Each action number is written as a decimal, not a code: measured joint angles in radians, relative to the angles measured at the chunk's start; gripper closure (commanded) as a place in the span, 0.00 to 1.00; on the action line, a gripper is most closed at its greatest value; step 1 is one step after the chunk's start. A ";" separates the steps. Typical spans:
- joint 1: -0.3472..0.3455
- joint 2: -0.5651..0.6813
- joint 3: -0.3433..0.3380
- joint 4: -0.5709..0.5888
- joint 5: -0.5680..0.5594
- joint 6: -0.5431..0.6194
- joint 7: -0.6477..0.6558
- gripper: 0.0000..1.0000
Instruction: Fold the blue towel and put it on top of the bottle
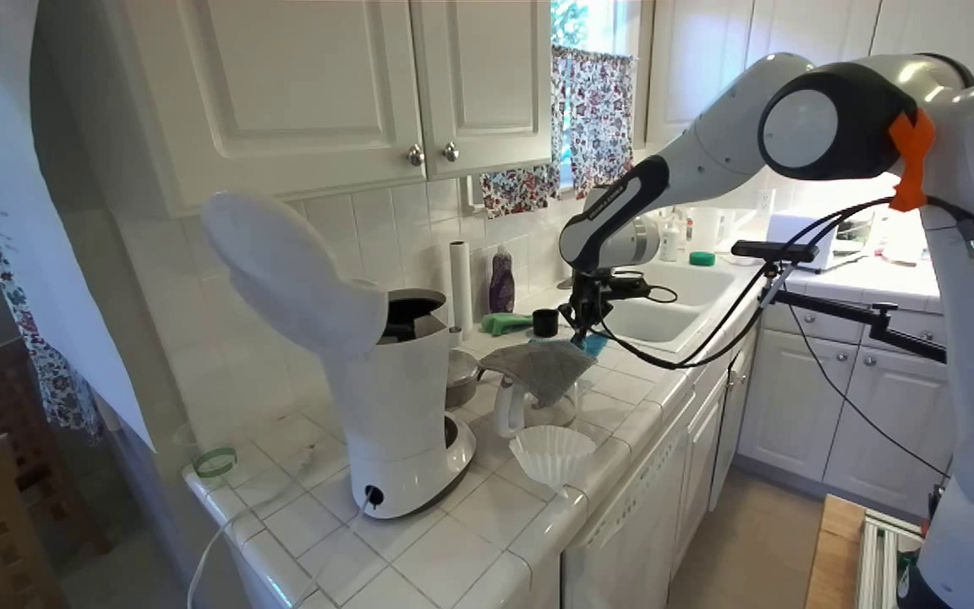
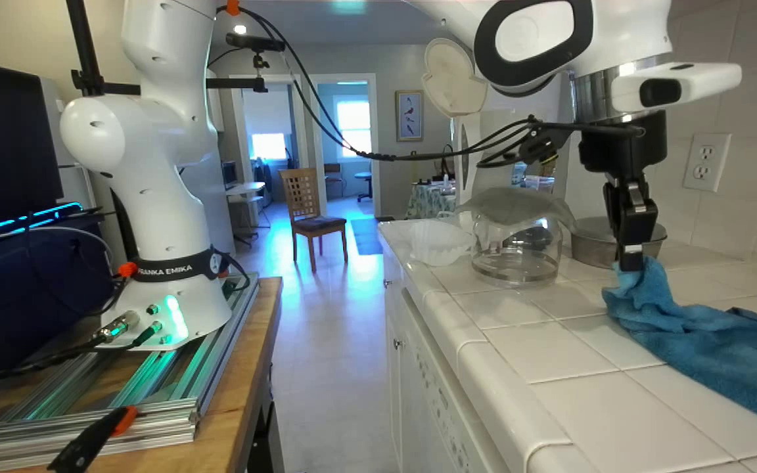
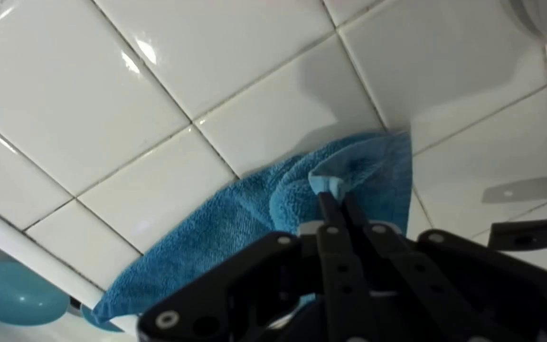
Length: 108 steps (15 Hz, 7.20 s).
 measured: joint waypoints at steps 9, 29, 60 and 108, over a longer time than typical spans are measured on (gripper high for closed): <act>-0.038 -0.018 -0.032 0.008 0.016 0.145 0.016 0.99; -0.139 0.056 -0.071 0.106 0.071 0.196 0.059 0.99; -0.180 0.238 -0.031 0.330 0.086 0.135 0.081 0.00; -0.192 0.381 0.059 0.419 0.076 0.046 -0.206 0.99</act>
